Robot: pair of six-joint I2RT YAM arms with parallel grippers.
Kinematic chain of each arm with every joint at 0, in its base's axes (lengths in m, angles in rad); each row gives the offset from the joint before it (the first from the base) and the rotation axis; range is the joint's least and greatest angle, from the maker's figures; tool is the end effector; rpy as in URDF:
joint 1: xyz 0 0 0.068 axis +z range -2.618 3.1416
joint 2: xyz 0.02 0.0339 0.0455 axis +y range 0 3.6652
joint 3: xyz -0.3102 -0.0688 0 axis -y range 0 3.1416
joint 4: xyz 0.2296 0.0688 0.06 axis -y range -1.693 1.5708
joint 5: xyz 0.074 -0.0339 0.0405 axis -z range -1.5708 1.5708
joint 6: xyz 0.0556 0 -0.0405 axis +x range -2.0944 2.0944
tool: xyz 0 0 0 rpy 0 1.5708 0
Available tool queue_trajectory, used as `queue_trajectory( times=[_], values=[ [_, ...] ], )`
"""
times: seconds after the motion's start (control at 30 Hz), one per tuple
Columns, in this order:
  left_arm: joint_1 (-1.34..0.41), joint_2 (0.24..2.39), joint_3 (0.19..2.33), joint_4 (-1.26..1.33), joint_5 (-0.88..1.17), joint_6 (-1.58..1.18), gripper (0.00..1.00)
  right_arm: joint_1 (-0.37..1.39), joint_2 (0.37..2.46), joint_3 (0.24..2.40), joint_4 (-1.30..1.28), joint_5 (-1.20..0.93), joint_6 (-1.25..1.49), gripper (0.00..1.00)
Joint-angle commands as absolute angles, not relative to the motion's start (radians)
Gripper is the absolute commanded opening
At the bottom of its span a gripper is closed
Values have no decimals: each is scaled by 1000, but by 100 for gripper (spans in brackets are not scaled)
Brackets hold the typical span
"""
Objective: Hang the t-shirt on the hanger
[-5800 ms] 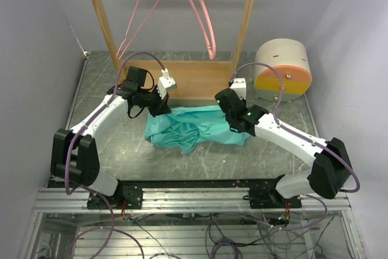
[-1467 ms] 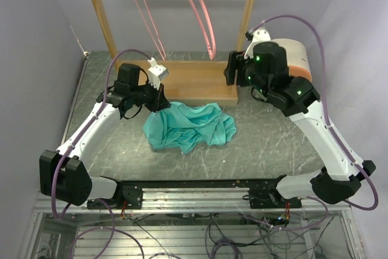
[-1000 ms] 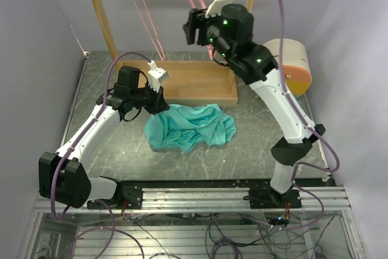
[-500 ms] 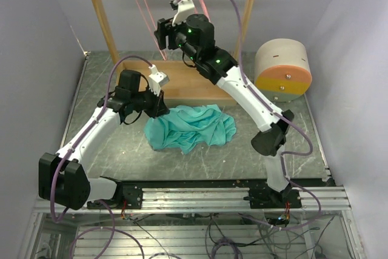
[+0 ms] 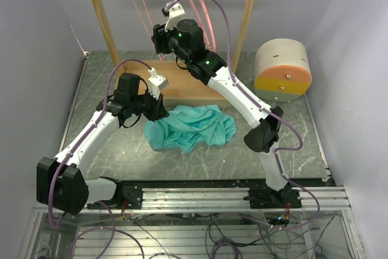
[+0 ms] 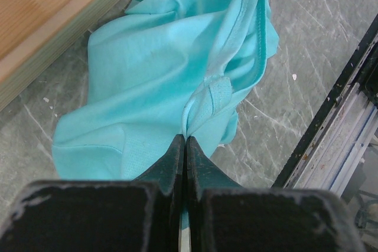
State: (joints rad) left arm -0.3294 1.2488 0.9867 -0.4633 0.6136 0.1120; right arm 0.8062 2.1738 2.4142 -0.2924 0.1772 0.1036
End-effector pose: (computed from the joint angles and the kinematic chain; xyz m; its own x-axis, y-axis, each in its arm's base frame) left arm 0.2248 -0.1107 0.3270 -0.5487 0.2842 -0.7862 0.7381 0.6063 -0.2960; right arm 0.3762 0.3780 0.4752 -0.0967 0.0463 -0.9942 -0.5816 0.8080 0.0942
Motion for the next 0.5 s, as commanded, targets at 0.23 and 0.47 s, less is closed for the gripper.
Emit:
queue_trajectory(
  times=[0.23, 0.47],
  values=[
    [-337, 1245, 980, -422, 634, 107, 7, 802, 2218, 2464, -267, 196, 80, 40],
    [-339, 1243, 969, -416, 635, 100, 7, 804, 2190, 2425, -247, 233, 66, 0]
  ],
)
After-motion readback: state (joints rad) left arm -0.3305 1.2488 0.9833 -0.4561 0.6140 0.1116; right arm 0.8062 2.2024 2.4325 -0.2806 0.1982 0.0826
